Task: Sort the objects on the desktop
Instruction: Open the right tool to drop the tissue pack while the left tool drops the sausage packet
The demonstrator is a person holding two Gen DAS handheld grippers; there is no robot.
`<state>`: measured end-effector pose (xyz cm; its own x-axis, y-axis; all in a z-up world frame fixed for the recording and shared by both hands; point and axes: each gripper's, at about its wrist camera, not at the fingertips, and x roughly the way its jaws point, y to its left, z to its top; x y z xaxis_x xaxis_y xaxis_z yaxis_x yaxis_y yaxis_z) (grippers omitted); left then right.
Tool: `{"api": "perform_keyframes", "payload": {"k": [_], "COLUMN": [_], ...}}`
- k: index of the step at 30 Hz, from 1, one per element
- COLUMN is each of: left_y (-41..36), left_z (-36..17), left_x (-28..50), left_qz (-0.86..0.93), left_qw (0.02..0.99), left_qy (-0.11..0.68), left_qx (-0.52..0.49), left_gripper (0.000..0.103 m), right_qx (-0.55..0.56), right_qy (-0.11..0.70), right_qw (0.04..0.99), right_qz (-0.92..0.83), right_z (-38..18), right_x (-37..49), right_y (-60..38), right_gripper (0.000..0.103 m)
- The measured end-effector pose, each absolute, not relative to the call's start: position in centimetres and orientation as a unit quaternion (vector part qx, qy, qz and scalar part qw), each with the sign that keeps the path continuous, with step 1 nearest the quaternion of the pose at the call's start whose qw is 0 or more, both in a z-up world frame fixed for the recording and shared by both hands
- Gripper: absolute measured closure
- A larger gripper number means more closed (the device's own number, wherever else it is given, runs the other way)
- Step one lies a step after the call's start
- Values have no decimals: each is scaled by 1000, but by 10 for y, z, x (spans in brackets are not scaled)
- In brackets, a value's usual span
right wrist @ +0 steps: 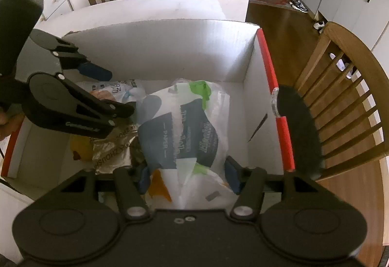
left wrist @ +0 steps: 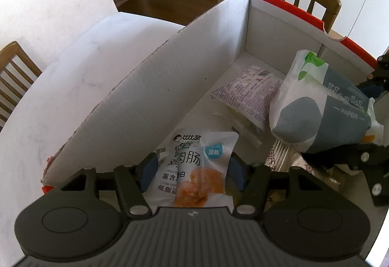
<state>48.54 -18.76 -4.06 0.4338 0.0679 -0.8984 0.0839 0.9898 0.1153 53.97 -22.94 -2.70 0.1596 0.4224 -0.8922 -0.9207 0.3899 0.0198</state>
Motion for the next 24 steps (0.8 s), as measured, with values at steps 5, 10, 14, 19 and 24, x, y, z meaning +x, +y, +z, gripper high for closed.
{"api": "perform_keyframes", "payload": {"k": [5,10,14,19,24], "left_y": [-187,-179,-173,-175,-182], "left_z": [-36,-27,-20,-13,-1], "left_x": [484,478,468,464,456], "left_qz": [-3,7,8,14,19], "left_qw": [847,851,856,862,871], "left_qy": [528,523,516,507,490], "left_qx": [66,48,29,18,6], "left_gripper": [22,19,19,17,16], "right_qx": [-282,-273,-271,-269,-259], "right_qy": [438,430,421,415,411], "right_qw": [708,715,718,720,719], "right_qz": [477,479,483,488,496], "right_z": [-25,-19,-9,0,8], "right_x": [537,539,537,535,529], "right_y": [-228,-234,-235,-239,-246], "right_gripper": [31,25,22,21,21]}}
